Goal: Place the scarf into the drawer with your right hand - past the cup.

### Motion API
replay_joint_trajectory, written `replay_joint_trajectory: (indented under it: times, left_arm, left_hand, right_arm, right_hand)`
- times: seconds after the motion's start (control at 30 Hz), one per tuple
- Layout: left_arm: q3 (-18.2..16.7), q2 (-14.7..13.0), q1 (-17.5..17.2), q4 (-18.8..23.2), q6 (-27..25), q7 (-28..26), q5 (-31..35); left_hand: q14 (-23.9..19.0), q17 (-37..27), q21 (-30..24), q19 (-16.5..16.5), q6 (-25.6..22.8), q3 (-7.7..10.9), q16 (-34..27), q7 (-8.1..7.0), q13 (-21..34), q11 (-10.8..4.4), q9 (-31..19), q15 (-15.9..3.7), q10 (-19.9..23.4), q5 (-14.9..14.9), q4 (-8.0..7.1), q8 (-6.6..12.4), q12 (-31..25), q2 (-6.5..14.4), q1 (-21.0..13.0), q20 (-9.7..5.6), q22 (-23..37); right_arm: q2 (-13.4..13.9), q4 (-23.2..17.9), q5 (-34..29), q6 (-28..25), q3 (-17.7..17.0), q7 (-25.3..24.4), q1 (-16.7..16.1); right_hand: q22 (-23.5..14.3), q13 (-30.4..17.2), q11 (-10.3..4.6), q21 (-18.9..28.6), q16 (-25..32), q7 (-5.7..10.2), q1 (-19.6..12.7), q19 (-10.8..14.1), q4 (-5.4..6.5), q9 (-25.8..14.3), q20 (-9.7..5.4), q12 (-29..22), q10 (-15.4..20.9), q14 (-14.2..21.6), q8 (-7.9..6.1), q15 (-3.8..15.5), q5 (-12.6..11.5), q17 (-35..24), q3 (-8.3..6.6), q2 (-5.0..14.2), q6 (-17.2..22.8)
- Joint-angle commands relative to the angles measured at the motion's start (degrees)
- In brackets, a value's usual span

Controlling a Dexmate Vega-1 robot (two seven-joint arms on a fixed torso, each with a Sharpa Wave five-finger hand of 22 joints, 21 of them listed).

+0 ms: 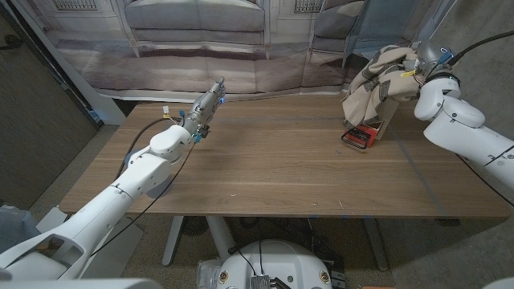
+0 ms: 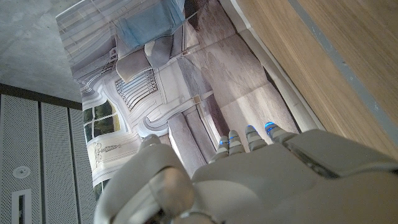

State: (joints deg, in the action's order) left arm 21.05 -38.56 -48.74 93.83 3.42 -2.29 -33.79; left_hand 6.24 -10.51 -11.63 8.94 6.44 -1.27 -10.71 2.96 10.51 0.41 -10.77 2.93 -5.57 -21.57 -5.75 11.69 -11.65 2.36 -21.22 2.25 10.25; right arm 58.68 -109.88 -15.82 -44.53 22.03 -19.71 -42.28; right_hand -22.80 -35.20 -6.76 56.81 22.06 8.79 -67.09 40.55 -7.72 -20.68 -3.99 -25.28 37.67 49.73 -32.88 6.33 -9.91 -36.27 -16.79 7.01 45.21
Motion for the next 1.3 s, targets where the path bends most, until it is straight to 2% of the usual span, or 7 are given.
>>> replay_joint_trajectory:
  times: [0.03,0.3,0.7,0.97,1.17,1.3]
  left_arm:
    - [-0.48,-0.50,-0.86,0.71,0.02,-0.51,-0.18]
    - [-0.49,-0.69,-0.94,1.12,-0.46,-0.77,-0.13]
    - [-0.24,-0.74,-0.83,1.73,-0.99,-1.14,0.24]
    - [-0.22,-0.65,-0.71,1.76,-1.11,-1.16,0.18]
    - [-0.06,-0.49,-0.29,1.68,-1.13,-1.03,0.32]
    - [0.25,-0.27,0.23,1.09,-1.39,-0.66,0.27]
  left_hand:
    - [0.38,-0.16,0.00,0.59,-0.13,-0.32,-0.19,-0.17,0.22,0.05,-0.21,-0.17,-0.35,0.02,0.00,-0.20,0.08,0.67,0.00,0.01,0.28]
    - [0.38,-0.16,0.00,0.59,-0.15,-0.40,-0.19,-0.18,0.22,-0.01,-0.21,-0.16,-0.35,0.04,-0.01,-0.20,0.08,0.70,-0.04,0.00,0.28]
    - [0.47,-0.16,0.01,0.62,-0.15,-0.52,-0.16,-0.19,0.22,-0.03,-0.21,-0.14,-0.44,0.06,-0.01,-0.20,0.11,0.77,-0.09,0.03,0.28]
    - [0.40,-0.16,0.00,0.61,-0.12,-0.61,-0.19,-0.22,0.22,-0.08,-0.21,-0.19,-0.44,0.07,-0.01,-0.22,0.11,0.81,-0.14,0.02,0.28]
    - [0.49,-0.16,0.00,0.63,-0.11,-0.67,-0.16,-0.15,0.22,0.00,-0.21,-0.17,-0.47,0.08,0.00,-0.22,0.12,0.85,-0.18,0.02,0.28]
    - [0.52,-0.16,0.02,0.69,-0.08,-0.71,-0.15,-0.13,0.22,-0.01,-0.21,-0.16,-0.47,0.09,0.00,-0.23,0.11,0.87,-0.20,0.05,0.28]
  right_arm:
    - [-1.36,2.84,-1.98,-1.48,4.17,1.47,2.95]
    - [-1.87,4.83,-2.68,-1.92,5.78,1.83,3.34]
    - [-2.23,6.97,-1.07,0.21,5.62,0.25,0.41]
    - [-3.56,9.31,-0.55,1.35,6.45,-1.57,-1.17]
    - [-4.04,10.94,-1.02,1.98,7.94,-1.67,-1.13]
    - [-5.70,12.56,-1.20,1.82,8.69,-2.74,-0.86]
  right_hand:
    - [-0.05,-0.21,-0.19,0.43,-0.02,-0.06,-2.11,-0.44,-0.01,-0.22,-8.77,0.24,0.47,0.51,-0.33,6.67,-0.31,-0.26,-0.49,1.64,0.40]
    - [0.12,-0.38,-0.28,0.74,-0.02,-0.04,-2.08,-0.62,0.04,-0.19,-8.78,0.33,0.67,0.66,-0.31,6.66,-0.31,-0.35,-0.57,1.66,0.46]
    - [0.51,-0.67,-0.28,1.35,-0.01,-0.08,-2.11,-0.85,0.03,-0.24,-8.79,0.44,1.27,0.99,-0.33,6.66,-0.31,-0.53,-0.78,1.66,0.58]
    - [0.75,-0.91,0.00,1.77,0.00,-0.21,-2.23,-0.97,-0.06,-0.07,-8.80,0.53,1.52,1.19,-0.30,6.68,-0.33,-0.66,-0.92,1.59,0.82]
    - [0.94,-1.08,-0.13,2.10,0.01,-0.25,-2.21,-1.02,-0.03,-0.18,-8.81,0.62,1.67,1.34,-0.34,6.64,-0.33,-0.76,-1.00,1.62,0.83]
    - [1.11,-1.20,-0.09,2.34,-0.01,-0.33,-2.23,-1.07,-0.04,-0.25,-8.81,0.74,1.74,1.40,-0.35,6.62,-0.33,-0.82,-1.08,1.59,0.81]
